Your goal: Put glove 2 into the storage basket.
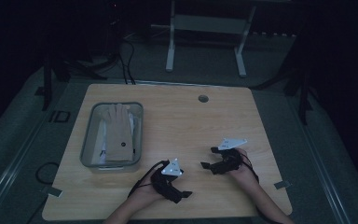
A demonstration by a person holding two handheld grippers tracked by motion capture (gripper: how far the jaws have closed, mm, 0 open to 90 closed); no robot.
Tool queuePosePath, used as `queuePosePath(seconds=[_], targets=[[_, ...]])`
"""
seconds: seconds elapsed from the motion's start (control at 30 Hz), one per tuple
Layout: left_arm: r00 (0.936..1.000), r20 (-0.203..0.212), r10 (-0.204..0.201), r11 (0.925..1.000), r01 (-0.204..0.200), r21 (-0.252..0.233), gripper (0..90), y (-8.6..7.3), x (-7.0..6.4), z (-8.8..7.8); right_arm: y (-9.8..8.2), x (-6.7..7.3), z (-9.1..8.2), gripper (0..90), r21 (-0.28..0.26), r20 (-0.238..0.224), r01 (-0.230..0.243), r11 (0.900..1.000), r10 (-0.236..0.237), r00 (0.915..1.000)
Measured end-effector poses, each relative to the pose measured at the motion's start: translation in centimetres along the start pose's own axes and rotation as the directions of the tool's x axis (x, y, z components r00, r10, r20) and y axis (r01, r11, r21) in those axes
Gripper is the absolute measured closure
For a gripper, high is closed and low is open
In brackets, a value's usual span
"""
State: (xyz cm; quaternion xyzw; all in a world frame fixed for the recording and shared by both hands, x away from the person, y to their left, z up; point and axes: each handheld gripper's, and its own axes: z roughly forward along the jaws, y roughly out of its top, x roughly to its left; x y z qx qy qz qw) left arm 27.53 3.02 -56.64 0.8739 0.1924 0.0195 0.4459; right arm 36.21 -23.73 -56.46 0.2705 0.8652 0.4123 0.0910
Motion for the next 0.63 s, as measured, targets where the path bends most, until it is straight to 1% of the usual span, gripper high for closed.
queuePosePath(seconds=[0.07, 0.1, 0.13, 0.23, 0.27, 0.33, 0.63], targets=[[1.0000, 0.002, -0.005, 1.0000, 0.005, -0.007, 14.3, -0.11, 0.07, 0.02, -0.13, -0.23, -0.06, 15.1, -0.009, 0.001, -0.011, 1.000, 0.011, 0.9999], [1.0000, 0.000, -0.008, 0.9999, 0.008, -0.014, 14.2, -0.23, 0.14, 0.05, -0.22, -0.34, -0.06, 15.1, -0.011, 0.009, -0.010, 1.000, 0.011, 0.9999], [1.0000, 0.000, -0.008, 0.9999, 0.008, -0.014, 14.2, -0.23, 0.14, 0.05, -0.26, -0.37, -0.03, 15.1, -0.011, 0.004, -0.013, 1.000, 0.013, 0.9999], [1.0000, -0.001, -0.008, 0.9997, 0.008, -0.022, 14.2, -0.39, 0.11, 0.09, -0.30, -0.35, 0.03, 15.1, -0.003, 0.007, -0.006, 1.000, 0.006, 1.0000], [1.0000, 0.001, -0.007, 0.9998, 0.007, -0.020, 14.2, -0.42, 0.07, 0.11, -0.30, -0.30, 0.00, 15.1, -0.010, 0.014, -0.002, 1.000, 0.002, 0.9999], [1.0000, 0.003, -0.001, 0.9998, 0.001, -0.022, 14.2, -0.46, -0.03, 0.10, -0.32, -0.35, -0.04, 14.9, -0.013, 0.017, -0.002, 1.000, 0.003, 0.9998], [1.0000, 0.005, -0.003, 0.9996, 0.003, -0.029, 14.2, -0.55, -0.01, 0.04, -0.33, -0.40, -0.07, 15.0, -0.011, 0.018, -0.006, 1.000, 0.006, 0.9998]])
